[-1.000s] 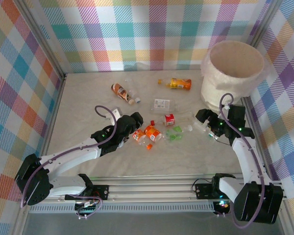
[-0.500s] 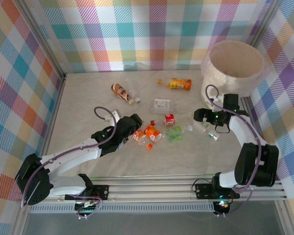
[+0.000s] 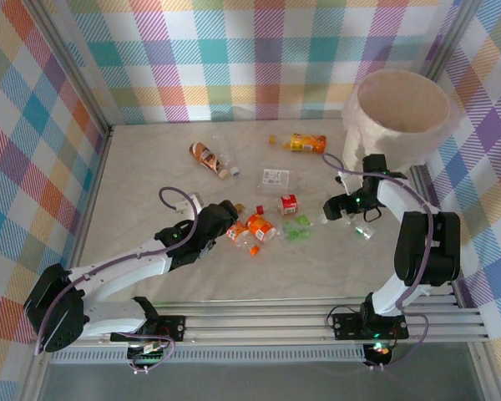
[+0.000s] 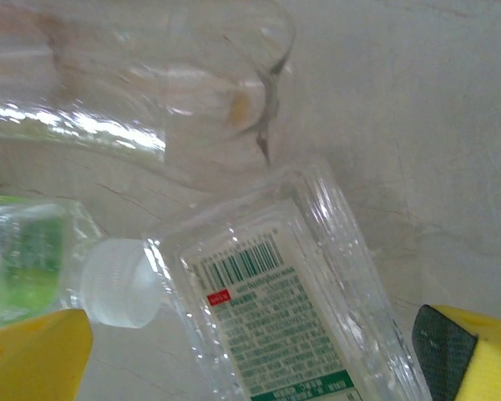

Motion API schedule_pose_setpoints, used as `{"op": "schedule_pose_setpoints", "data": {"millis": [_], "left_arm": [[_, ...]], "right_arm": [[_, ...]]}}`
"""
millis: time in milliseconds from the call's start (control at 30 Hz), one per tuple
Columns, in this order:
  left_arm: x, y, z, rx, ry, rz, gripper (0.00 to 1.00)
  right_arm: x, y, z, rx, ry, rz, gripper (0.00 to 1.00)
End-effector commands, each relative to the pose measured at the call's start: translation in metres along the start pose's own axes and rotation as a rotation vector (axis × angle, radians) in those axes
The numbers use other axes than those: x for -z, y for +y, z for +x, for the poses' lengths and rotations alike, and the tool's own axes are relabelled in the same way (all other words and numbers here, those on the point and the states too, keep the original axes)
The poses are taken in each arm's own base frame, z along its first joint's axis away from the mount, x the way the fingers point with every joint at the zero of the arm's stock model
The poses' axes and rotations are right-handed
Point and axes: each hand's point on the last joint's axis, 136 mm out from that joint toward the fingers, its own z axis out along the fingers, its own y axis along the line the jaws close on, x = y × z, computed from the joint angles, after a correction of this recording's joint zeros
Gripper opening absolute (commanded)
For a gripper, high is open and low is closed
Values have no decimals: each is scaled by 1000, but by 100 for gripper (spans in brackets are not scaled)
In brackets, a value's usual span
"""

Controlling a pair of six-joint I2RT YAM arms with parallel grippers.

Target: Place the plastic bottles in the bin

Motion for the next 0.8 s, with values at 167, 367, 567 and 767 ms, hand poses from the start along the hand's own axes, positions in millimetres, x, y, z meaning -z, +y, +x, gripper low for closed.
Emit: {"op": "schedule_pose_setpoints", "data": {"millis": [167, 367, 567, 767], "left_arm": [[0, -3, -11, 27, -35, 4, 100], [1, -7, -12, -12, -29, 3, 100], [-5, -16, -9, -11, -18, 18, 100], [-8, -33, -9, -17, -12, 55, 100]], "right_arm": [[-15, -5, 4, -15, 56, 44, 93], [-23, -18, 8, -56, 74, 119, 88], [-31, -19, 7, -87, 97, 156, 85], [-31, -21, 8, -112, 109, 185, 79]]}}
